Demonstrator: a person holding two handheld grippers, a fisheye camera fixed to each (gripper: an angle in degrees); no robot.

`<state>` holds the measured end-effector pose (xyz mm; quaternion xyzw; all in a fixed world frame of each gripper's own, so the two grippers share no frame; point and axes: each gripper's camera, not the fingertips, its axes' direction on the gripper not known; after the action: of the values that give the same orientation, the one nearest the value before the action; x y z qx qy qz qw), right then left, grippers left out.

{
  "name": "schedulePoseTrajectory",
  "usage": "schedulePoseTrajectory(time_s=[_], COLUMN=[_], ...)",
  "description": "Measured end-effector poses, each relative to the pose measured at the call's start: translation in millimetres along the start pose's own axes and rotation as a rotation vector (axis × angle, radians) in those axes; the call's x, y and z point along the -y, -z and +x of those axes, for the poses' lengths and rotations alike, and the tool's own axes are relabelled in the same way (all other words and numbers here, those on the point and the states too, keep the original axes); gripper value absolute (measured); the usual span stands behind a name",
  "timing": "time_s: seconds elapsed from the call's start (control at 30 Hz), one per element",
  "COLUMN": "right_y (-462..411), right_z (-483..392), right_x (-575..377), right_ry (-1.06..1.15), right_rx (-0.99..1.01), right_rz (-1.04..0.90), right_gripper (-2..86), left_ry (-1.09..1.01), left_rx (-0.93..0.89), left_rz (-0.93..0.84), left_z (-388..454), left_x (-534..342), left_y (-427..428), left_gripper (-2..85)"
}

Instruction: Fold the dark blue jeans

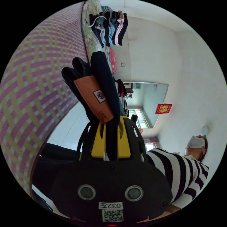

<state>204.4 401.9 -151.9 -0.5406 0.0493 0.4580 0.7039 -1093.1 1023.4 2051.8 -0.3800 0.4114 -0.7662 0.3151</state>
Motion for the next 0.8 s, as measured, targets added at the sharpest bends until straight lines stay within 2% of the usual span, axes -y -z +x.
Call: schedulePoseTrajectory(time_s=[0.17, 0.4, 0.6, 0.8], right_y=[77, 131, 157, 181], right_z=[45, 92, 116, 128], right_x=[-28, -23, 41, 142], right_ry=[-0.022, -0.037, 0.019, 0.095], right_rx=[-0.052, -0.077, -0.109, -0.113], right_rz=[0.084, 0.137, 0.115, 0.077], right_gripper=[5.3, 5.3, 5.3, 5.3], left_ry=[-0.001, -0.006, -0.070, -0.130], left_rx=[-0.010, -0.010, -0.034, -0.085], left_rz=[-0.111, -0.199, -0.174, -0.068], left_z=[27, 51, 74, 100], left_x=[22, 54, 98, 143], left_y=[-91, -151, -174, -178], left_gripper=[3.0, 3.0, 2.9, 3.0])
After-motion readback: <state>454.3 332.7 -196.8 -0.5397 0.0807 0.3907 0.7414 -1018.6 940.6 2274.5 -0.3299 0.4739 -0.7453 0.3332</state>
